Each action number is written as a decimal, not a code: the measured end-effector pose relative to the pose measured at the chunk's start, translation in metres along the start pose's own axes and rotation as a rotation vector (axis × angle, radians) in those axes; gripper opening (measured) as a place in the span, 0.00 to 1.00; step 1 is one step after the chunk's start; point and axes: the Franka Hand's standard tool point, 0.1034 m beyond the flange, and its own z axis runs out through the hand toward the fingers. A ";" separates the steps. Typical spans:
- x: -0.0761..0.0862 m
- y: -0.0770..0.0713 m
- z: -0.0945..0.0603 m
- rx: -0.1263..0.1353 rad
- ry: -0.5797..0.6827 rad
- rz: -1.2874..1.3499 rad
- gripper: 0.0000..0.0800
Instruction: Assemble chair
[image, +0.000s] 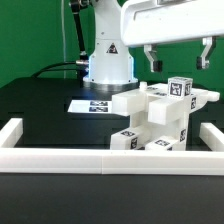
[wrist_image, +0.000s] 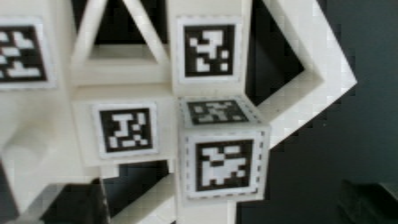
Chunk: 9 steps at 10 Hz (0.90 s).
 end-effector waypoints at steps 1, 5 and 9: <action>-0.005 0.005 -0.010 0.009 -0.003 0.005 0.81; -0.007 0.005 -0.005 0.002 -0.007 -0.010 0.81; -0.027 0.009 -0.011 0.018 -0.028 -0.372 0.81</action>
Offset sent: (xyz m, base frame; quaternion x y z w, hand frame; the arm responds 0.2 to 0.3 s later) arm 0.0000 0.0000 0.0000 0.0000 0.0000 0.0000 1.0000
